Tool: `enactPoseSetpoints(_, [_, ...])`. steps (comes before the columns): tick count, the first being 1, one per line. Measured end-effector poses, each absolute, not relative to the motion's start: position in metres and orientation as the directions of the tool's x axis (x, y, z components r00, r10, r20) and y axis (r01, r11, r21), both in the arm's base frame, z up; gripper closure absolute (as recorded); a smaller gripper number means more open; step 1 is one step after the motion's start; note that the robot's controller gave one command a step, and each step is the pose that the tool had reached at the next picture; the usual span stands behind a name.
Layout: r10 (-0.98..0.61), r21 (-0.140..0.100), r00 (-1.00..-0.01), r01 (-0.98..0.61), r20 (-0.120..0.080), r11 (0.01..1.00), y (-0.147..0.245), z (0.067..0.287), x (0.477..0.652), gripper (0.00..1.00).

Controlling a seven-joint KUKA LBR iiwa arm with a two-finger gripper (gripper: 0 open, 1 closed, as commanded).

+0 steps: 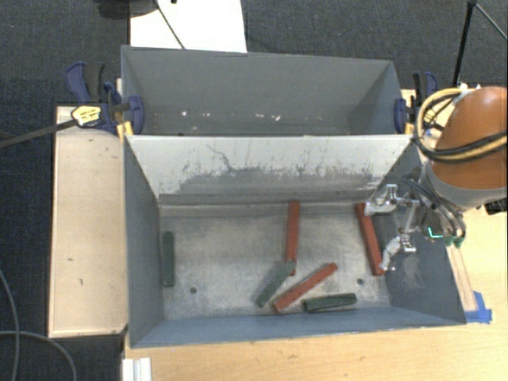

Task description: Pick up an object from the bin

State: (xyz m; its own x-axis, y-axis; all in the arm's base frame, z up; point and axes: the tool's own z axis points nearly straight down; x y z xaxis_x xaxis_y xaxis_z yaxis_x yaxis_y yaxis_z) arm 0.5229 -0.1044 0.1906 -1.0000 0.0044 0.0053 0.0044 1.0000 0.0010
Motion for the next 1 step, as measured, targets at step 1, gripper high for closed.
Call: enactPoseSetpoints(1, [0.002,0.000,-1.000,0.002,-0.003,1.000,-0.1041,0.1951,0.5245,0.00])
